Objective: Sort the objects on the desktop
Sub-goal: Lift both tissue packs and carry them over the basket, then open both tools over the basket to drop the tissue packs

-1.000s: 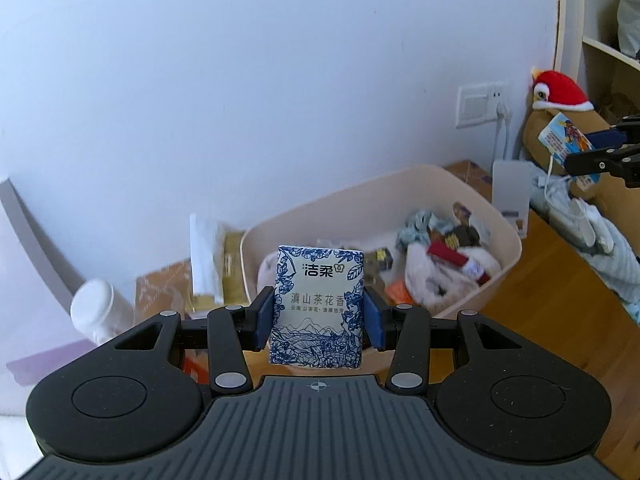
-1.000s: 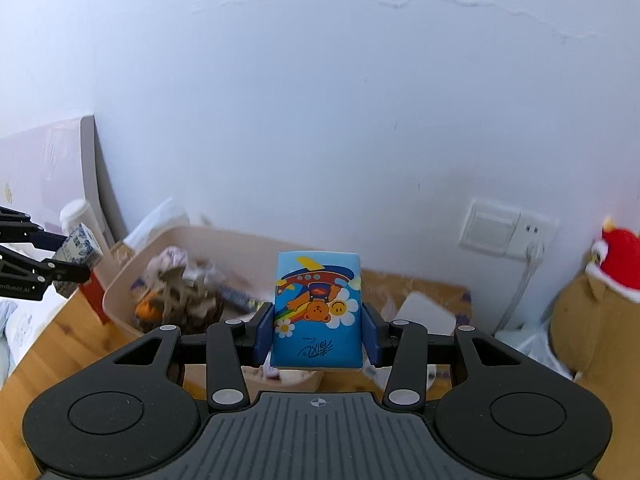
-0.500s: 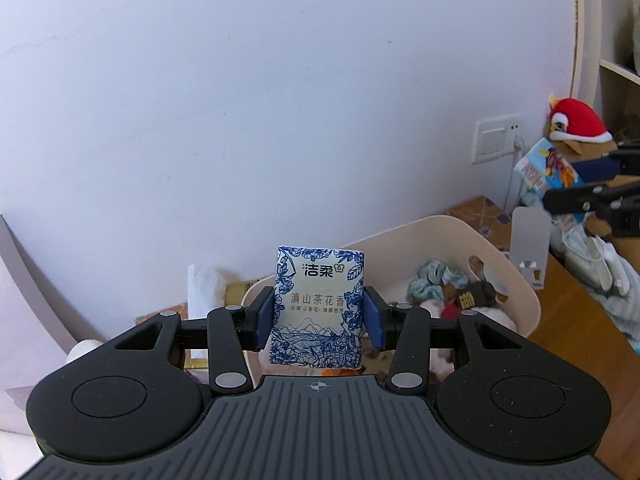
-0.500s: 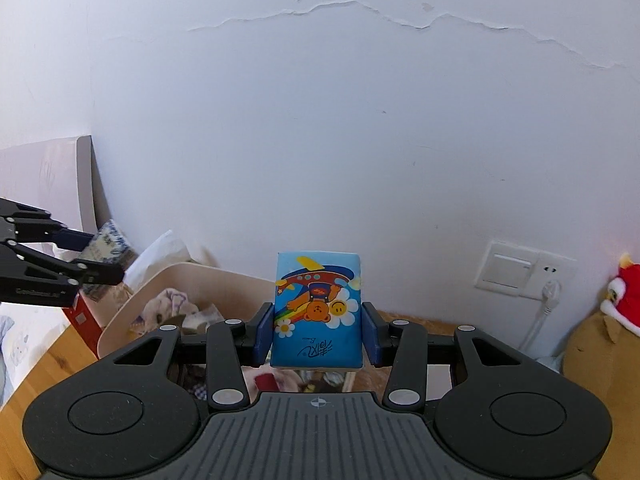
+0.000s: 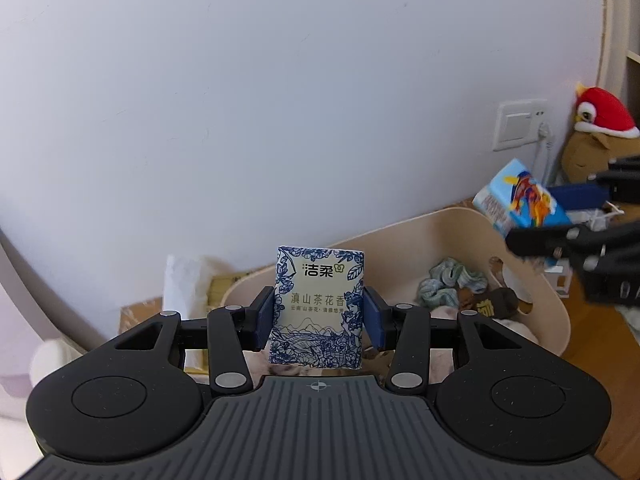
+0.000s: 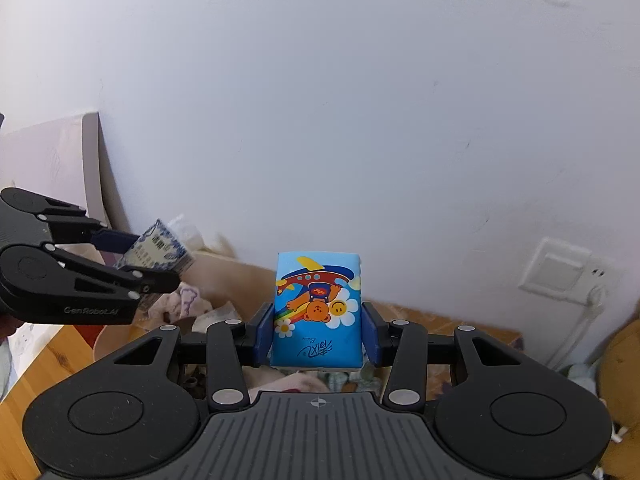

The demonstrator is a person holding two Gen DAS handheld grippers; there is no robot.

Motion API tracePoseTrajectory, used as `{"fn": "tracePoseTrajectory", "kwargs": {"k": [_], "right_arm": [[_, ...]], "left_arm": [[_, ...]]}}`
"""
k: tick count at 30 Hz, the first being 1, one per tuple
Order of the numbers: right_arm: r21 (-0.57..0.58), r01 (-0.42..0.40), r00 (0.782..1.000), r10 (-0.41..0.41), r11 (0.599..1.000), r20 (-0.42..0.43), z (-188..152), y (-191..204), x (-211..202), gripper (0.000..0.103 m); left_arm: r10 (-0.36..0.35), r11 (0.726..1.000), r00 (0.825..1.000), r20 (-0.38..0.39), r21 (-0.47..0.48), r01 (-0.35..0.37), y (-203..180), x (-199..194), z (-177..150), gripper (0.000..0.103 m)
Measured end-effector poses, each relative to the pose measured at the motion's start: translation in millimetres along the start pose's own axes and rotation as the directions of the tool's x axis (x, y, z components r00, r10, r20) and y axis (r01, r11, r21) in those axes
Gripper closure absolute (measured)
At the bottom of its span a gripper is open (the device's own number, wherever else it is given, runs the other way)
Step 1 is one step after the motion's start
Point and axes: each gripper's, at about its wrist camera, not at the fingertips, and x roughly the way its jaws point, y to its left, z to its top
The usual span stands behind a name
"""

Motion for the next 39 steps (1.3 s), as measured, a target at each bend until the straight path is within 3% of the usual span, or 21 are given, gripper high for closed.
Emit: {"fn": "tracePoseTrajectory", "kwargs": {"k": [6,14,18,23,25,27,32,36,39], "right_arm": [[-0.012,0.001,0.999,-0.001,1.000,-0.053,-3.1,4.5,31.3,0.061],[0.044,-0.001,0.987,0.008,0.999,-0.160,-12.2,-0.1,70.8,0.061],[0.045,0.030,0.981,-0.021,0.999,-0.191,-24.4,-7.6,80.7,0.061],[0.057,0.012,0.977,0.001,0.998,-0.214,-30.6,-6.4,83.2,0.061],[0.056,0.009,0.977,0.003,0.998,-0.213,-31.3,-6.1,83.0,0.051],[0.073,0.011,0.977,0.005,0.997,-0.214,-32.0,-7.9,82.0,0.048],[0.078,0.025,0.976,-0.007,0.997,-0.219,-28.0,-7.7,79.0,0.036],[0.132,0.016,0.983,0.008,0.991,-0.182,-26.8,-10.7,66.4,0.003],[0.158,0.016,0.985,0.012,0.987,-0.175,-25.0,-12.2,56.8,0.000]], "left_arm": [[0.002,0.995,0.999,-0.052,0.097,0.003,-16.8,25.1,-1.9,0.056],[-0.018,0.998,0.986,-0.167,0.064,0.029,-19.4,54.0,-8.4,0.057],[-0.038,0.999,0.986,-0.165,0.010,0.041,-19.8,63.1,-11.0,0.057],[-0.052,0.998,0.984,-0.173,0.025,0.057,-24.4,61.1,-11.8,0.052],[-0.048,0.998,0.983,-0.177,0.033,0.055,-24.3,58.8,-12.1,0.035],[-0.034,0.999,0.984,-0.177,0.032,0.041,-23.6,56.9,-13.5,0.030],[-0.049,0.999,0.977,-0.208,0.010,0.052,-18.1,52.2,-19.4,0.028],[-0.022,1.000,0.979,-0.203,-0.005,0.022,-15.0,41.9,-23.4,0.026],[-0.024,0.999,0.981,-0.192,-0.041,0.016,-13.0,33.9,-23.4,0.025]]}}
